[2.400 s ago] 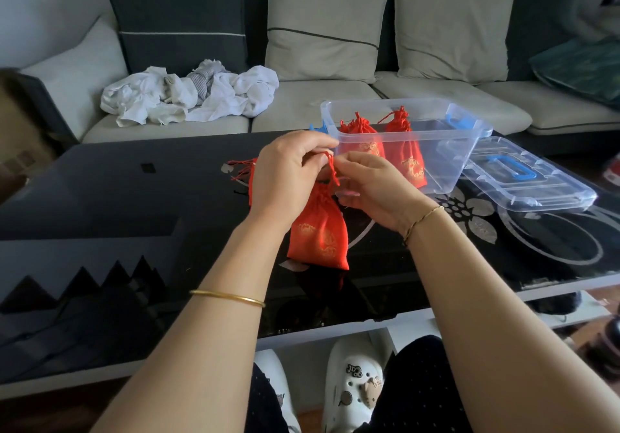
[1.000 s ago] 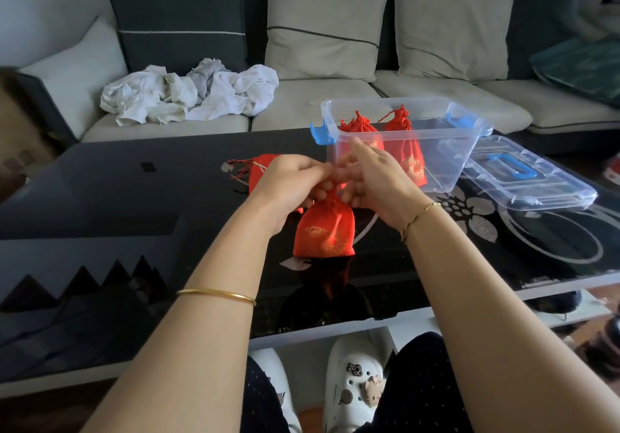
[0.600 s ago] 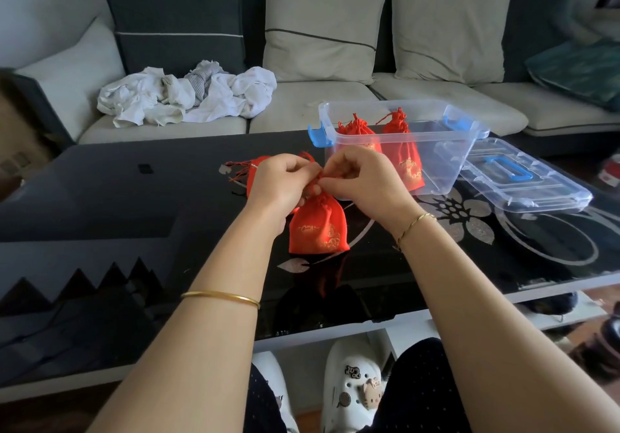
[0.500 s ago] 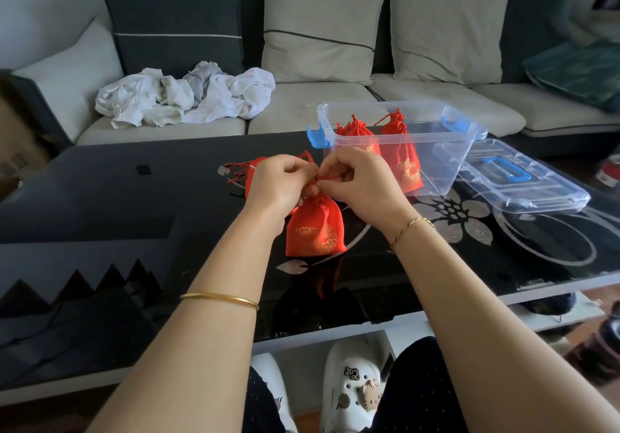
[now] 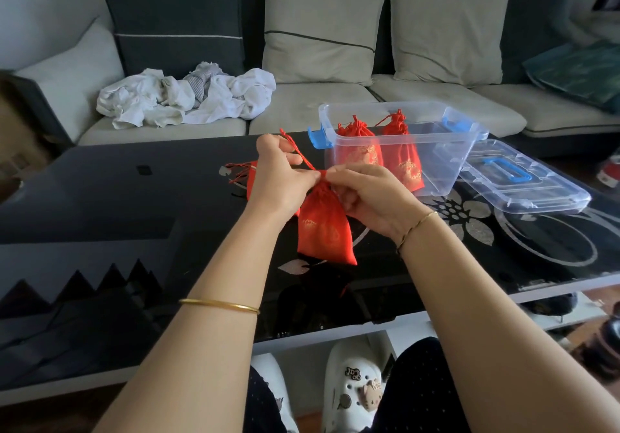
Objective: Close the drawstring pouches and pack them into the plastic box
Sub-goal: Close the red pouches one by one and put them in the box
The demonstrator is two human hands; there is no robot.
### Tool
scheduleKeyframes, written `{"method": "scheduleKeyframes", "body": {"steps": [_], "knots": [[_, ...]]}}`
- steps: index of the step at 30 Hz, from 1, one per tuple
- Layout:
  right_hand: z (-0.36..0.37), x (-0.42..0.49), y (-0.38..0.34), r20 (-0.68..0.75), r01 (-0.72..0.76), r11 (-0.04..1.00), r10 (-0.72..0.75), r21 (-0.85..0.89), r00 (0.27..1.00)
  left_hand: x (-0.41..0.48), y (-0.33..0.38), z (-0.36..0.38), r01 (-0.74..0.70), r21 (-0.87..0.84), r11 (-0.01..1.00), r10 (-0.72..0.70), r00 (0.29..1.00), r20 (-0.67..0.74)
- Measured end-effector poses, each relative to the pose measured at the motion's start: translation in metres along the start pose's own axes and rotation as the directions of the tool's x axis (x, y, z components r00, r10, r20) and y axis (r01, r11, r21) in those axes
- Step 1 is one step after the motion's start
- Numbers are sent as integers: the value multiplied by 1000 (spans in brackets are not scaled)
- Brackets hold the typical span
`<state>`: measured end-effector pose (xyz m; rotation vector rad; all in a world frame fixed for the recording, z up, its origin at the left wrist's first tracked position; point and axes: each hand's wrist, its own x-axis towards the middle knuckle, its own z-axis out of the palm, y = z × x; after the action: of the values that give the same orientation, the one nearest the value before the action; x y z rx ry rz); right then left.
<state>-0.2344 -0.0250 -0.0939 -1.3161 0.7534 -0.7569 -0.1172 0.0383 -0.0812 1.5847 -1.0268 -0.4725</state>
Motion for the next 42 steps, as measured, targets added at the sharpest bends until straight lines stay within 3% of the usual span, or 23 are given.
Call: {"method": "scheduleKeyframes", "body": {"steps": [3, 7, 13, 17, 29, 34, 36, 39, 42], "knots": [[-3, 0, 0, 9, -132, 982, 132, 132, 991, 0, -4, 3, -142, 134, 981, 144, 989, -11], [-5, -2, -2, -11, -180, 966, 185, 184, 983, -2, -7, 3, -360, 379, 852, 391, 920, -4], [-9, -4, -3, -2, -203, 955, 209, 218, 978, -1, -9, 4, -497, 557, 666, 530, 840, 115], [-10, -3, -2, 2, -200, 960, 203, 195, 979, -3, -10, 4, -499, 600, 625, 530, 836, 142], [-17, -3, 0, 37, -98, 991, 95, 92, 995, 2, -11, 3, -482, 570, 665, 527, 844, 100], [-30, 1, 7, -217, -33, 980, -11, -198, 976, 2, -15, 2, -341, 652, 677, 404, 913, 58], [-30, 2, 12, -263, -16, 948, -72, -316, 962, 1, -15, 7, -295, 600, 744, 303, 949, 90], [-29, -4, 11, -227, 1, 924, -95, -381, 969, 3, -11, 8, -193, 493, 848, 160, 981, 110], [-32, -11, 9, -118, 38, 894, -101, -447, 988, 4, -5, 5, -144, 415, 898, 102, 987, 121]]}}
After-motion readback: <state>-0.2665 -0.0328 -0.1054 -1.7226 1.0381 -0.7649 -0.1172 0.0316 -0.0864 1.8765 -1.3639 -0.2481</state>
